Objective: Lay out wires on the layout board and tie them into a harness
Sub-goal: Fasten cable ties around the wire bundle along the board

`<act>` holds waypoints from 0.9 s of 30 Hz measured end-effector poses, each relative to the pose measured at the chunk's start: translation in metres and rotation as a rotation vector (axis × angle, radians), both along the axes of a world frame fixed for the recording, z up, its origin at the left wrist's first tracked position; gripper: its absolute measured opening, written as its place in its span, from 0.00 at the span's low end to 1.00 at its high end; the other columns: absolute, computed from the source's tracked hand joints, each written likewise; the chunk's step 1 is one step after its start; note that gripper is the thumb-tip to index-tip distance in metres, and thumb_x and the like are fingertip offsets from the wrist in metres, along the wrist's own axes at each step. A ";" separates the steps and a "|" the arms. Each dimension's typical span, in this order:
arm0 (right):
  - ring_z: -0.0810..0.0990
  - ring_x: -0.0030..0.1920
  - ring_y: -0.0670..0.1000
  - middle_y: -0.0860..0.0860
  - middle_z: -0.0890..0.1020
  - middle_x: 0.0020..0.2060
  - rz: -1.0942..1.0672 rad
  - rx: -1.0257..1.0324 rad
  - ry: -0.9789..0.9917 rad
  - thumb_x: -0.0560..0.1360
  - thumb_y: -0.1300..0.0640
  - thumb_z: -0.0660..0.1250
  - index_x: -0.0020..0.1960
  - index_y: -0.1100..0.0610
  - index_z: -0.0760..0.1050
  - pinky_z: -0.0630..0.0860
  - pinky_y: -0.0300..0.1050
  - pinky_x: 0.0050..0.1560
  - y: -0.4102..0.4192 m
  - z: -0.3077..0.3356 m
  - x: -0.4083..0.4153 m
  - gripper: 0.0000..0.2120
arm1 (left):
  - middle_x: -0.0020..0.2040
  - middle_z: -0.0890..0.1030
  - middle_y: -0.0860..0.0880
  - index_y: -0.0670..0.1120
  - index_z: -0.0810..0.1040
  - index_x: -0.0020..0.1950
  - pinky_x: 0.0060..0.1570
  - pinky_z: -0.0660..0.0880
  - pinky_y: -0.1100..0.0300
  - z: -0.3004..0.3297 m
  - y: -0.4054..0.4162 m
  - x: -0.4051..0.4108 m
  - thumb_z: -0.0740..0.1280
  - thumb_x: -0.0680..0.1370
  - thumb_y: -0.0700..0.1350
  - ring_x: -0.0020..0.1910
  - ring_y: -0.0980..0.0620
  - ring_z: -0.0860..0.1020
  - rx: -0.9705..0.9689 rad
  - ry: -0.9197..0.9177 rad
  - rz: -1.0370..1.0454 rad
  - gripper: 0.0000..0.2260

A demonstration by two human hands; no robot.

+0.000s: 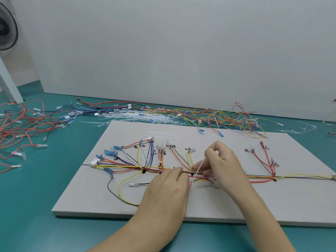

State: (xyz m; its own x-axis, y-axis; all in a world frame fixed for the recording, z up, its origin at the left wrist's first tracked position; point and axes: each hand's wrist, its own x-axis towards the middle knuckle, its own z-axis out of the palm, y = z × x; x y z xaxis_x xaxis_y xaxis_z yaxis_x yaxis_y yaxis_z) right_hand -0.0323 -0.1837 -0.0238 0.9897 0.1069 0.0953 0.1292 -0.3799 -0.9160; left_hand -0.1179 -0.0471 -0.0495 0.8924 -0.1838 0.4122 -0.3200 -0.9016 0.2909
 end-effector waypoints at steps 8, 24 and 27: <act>0.81 0.48 0.52 0.48 0.84 0.41 -0.019 -0.043 -0.078 0.77 0.58 0.57 0.40 0.56 0.67 0.76 0.48 0.49 0.006 -0.006 0.005 0.07 | 0.44 0.83 0.49 0.47 0.79 0.41 0.46 0.80 0.59 -0.002 -0.003 0.002 0.54 0.78 0.44 0.47 0.49 0.83 0.121 0.013 0.041 0.15; 0.76 0.57 0.61 0.62 0.81 0.51 -0.008 -0.153 -0.034 0.80 0.59 0.53 0.49 0.64 0.65 0.70 0.52 0.55 0.022 -0.010 0.015 0.07 | 0.54 0.84 0.44 0.41 0.83 0.44 0.49 0.79 0.65 0.003 -0.009 -0.002 0.79 0.48 0.43 0.53 0.53 0.83 0.257 0.200 0.153 0.24; 0.76 0.56 0.62 0.63 0.80 0.49 -0.016 -0.119 -0.048 0.81 0.59 0.53 0.49 0.64 0.65 0.70 0.50 0.47 0.023 -0.011 0.013 0.08 | 0.79 0.56 0.42 0.40 0.61 0.73 0.73 0.54 0.63 0.005 -0.007 0.002 0.62 0.75 0.36 0.78 0.51 0.56 0.223 0.167 0.074 0.27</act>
State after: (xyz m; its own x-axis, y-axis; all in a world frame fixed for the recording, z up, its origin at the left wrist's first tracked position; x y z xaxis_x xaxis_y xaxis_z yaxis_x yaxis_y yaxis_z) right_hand -0.0197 -0.1604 -0.0350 0.9860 0.1049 0.1299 0.1649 -0.4880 -0.8571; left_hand -0.1159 -0.0538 -0.0447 0.9587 -0.1856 0.2154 -0.2157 -0.9683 0.1259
